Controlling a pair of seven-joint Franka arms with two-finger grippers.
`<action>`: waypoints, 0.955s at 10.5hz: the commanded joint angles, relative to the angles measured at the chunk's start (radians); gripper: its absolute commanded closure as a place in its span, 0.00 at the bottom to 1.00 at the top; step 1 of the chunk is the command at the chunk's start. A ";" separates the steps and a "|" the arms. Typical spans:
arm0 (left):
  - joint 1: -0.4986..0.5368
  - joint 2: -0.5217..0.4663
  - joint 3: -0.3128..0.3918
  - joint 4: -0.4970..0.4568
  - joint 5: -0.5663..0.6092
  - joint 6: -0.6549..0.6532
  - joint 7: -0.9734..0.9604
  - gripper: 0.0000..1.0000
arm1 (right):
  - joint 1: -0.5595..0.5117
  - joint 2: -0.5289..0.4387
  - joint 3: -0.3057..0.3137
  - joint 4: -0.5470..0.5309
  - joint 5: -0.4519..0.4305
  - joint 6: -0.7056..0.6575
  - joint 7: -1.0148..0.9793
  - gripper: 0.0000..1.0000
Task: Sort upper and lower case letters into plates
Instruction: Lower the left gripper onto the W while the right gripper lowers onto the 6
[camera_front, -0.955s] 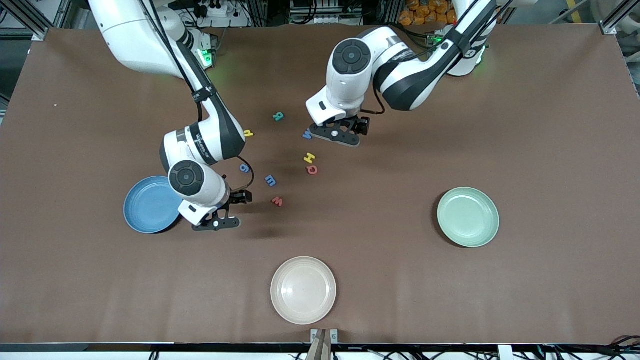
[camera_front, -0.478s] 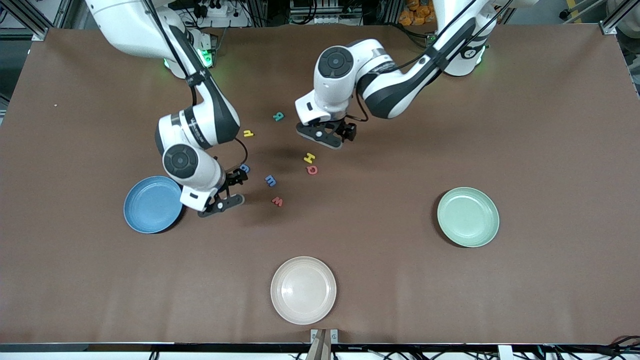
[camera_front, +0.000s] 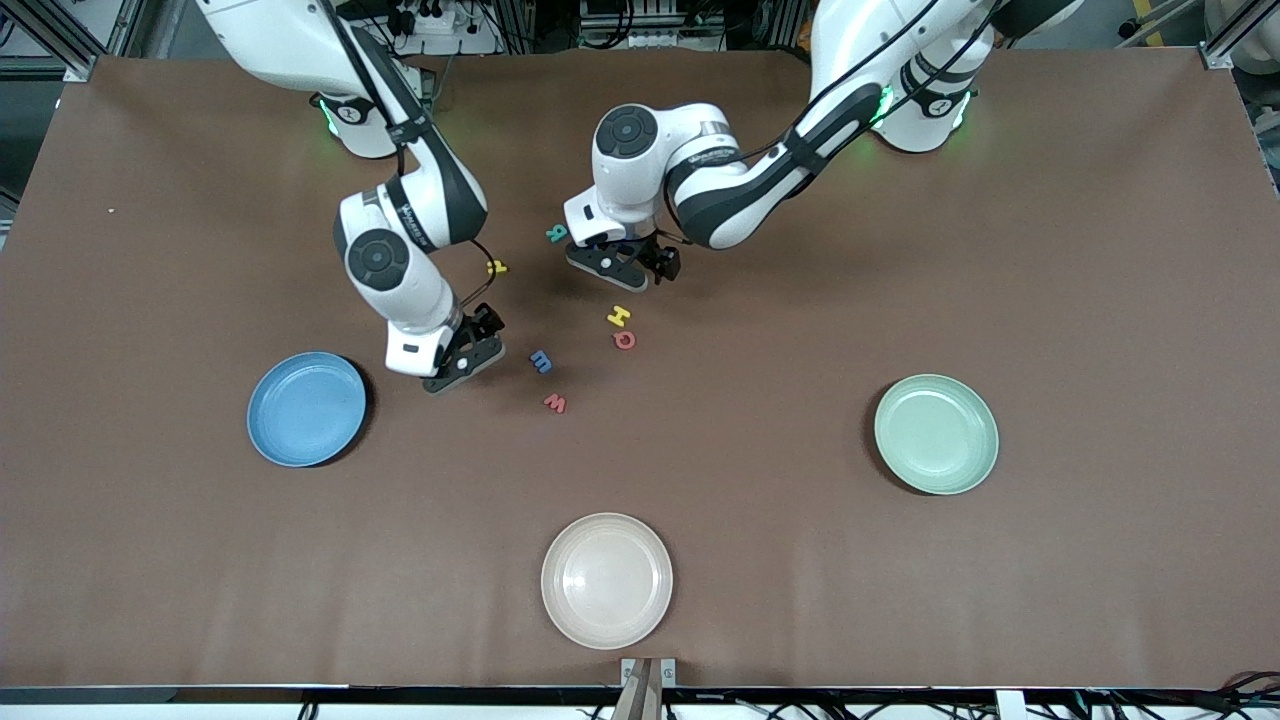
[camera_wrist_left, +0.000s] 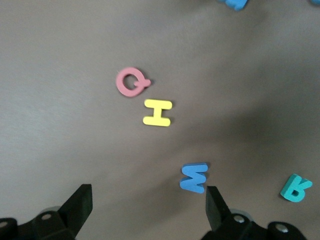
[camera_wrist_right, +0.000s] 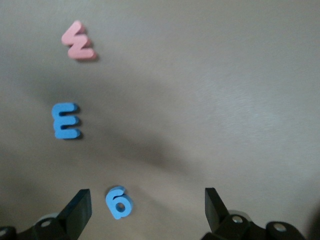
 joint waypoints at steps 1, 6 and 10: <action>-0.015 0.037 -0.006 0.012 0.040 0.041 -0.050 0.00 | 0.017 -0.032 -0.007 -0.036 0.013 -0.007 -0.027 0.00; -0.076 0.123 0.001 0.014 0.173 0.071 -0.220 0.00 | 0.007 -0.020 -0.008 -0.040 0.015 0.008 -0.016 0.00; -0.096 0.160 0.017 0.014 0.221 0.089 -0.288 0.04 | 0.021 -0.034 -0.008 -0.061 0.013 0.014 -0.022 0.00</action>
